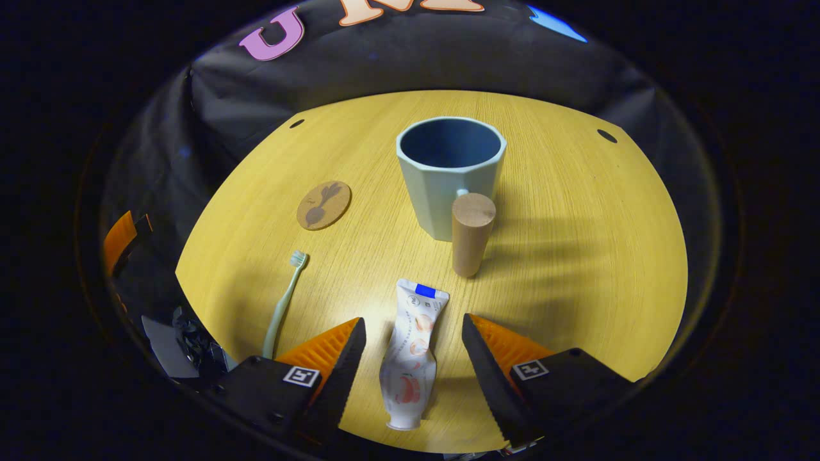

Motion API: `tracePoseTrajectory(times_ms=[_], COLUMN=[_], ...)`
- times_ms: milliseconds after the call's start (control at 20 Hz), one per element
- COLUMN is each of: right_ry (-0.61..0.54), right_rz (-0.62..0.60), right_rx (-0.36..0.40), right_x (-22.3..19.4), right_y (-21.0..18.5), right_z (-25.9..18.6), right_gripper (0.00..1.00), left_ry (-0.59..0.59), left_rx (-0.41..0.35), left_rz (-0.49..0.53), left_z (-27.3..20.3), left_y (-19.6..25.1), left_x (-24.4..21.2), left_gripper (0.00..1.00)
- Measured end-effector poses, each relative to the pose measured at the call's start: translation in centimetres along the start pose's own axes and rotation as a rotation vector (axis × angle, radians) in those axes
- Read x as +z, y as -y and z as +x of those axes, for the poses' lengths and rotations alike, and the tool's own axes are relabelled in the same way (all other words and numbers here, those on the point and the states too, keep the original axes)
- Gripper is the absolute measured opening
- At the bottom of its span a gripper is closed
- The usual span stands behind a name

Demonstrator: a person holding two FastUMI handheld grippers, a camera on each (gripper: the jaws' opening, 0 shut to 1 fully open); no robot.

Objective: Put the toothbrush and toothpaste on the desktop into the cup, then pick up the cup and place it on the coaster on the desktop.

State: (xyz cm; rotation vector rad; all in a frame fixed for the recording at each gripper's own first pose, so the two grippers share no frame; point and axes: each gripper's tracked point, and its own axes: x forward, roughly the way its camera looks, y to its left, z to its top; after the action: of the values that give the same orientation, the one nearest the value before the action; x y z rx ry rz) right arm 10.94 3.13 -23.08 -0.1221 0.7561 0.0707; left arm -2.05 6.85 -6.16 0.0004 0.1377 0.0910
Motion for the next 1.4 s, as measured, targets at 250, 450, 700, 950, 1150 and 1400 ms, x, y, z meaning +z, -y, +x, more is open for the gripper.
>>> tracePoseTrajectory(times_ms=[250,450,700,950,1150,1400], right_ry=[-0.046,-0.061,-0.098,-0.107,-0.083,-0.092], right_rz=[-0.02,-0.023,-0.023,-0.003,-0.074,-0.054], right_rx=[-0.015,-0.031,-0.051,-0.104,-0.134,-0.12], right_x=[-0.7,-0.6,-0.7,-0.6,-0.6,-1.1], right_y=[-0.1,0.2,0.7,1.7,1.8,1.4], right_z=[0.6,1.1,1.3,1.2,1.2,1.0], right_gripper=[0.87,0.79,0.6,0.37,0.31,0.27], left_ry=[-0.018,-0.029,-0.04,-0.049,-0.066,-0.099], left_rx=[-0.013,-0.027,-0.025,-0.026,-0.027,-0.045], left_rz=[0.018,0.007,-0.015,-0.032,-0.018,-0.008], left_z=[0.9,1.2,1.1,1.2,1.5,1.9], left_y=[-0.9,-1.4,-2.2,-2.4,-2.5,-1.9], left_x=[-0.1,-0.4,-1.0,-1.3,-1.8,-2.5], left_gripper=[0.94,0.94,0.94,0.94,0.94,0.94])
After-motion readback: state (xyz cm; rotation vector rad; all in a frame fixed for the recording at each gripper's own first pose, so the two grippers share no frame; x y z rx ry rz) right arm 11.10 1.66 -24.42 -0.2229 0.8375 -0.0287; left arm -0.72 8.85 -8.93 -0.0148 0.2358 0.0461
